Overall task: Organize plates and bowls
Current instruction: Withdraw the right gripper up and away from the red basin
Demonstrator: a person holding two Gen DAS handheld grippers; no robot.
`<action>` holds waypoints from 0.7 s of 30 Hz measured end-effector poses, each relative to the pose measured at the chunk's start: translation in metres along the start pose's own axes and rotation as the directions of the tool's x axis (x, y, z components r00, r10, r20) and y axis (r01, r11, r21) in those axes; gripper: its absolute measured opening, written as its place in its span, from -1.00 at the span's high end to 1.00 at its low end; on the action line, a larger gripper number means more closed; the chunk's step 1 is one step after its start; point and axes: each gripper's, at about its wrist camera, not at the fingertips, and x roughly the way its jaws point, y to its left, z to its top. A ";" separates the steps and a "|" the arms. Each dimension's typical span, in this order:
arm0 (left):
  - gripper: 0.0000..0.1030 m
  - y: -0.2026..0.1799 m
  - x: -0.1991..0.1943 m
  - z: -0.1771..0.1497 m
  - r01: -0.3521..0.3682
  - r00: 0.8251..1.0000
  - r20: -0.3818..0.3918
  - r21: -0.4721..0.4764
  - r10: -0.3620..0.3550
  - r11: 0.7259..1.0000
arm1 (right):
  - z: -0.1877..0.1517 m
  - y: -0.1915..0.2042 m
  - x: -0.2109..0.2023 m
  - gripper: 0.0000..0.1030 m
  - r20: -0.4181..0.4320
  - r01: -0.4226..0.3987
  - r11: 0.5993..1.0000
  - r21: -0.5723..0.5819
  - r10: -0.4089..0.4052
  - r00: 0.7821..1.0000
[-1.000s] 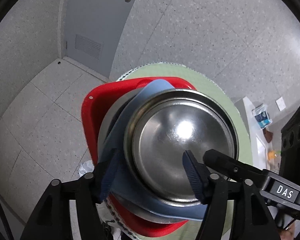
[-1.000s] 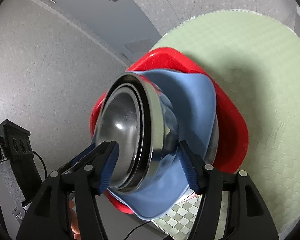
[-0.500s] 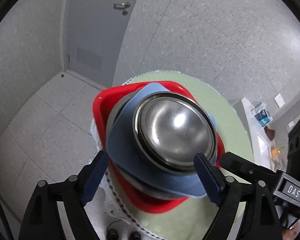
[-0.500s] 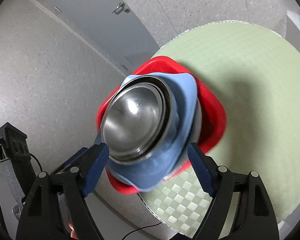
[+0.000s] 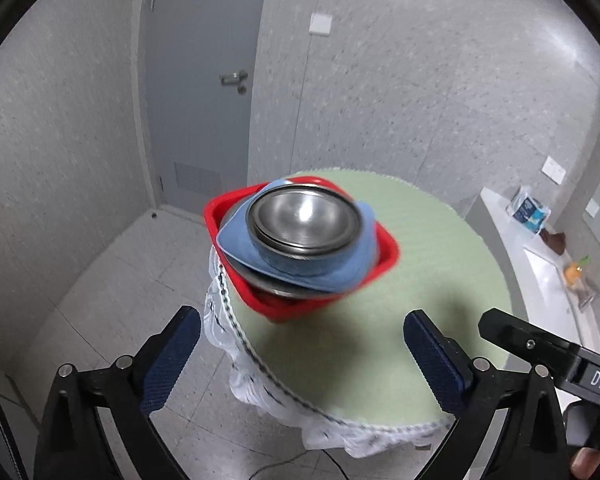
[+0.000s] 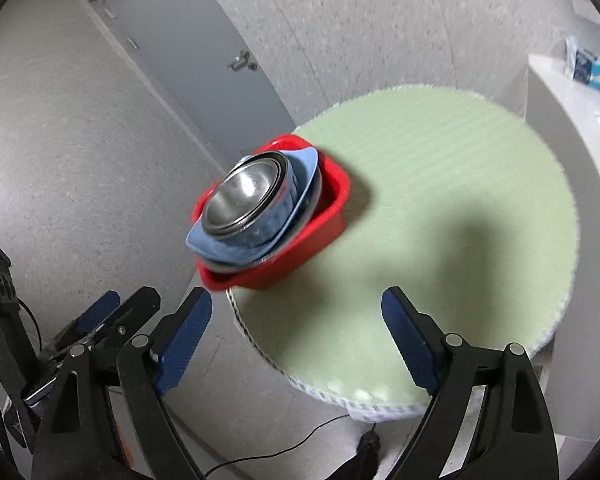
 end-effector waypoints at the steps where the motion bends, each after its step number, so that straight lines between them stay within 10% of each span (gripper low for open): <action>1: -0.97 -0.006 -0.013 -0.009 0.000 1.000 0.012 0.001 0.000 1.000 | -0.007 -0.002 -0.013 -0.72 0.016 0.001 1.000 -0.009 -0.001 1.000; 21: -0.99 -0.138 -0.258 -0.229 -0.044 0.973 0.230 0.053 0.030 0.998 | -0.172 -0.062 -0.252 -0.97 0.246 0.076 0.993 -0.090 -0.052 0.968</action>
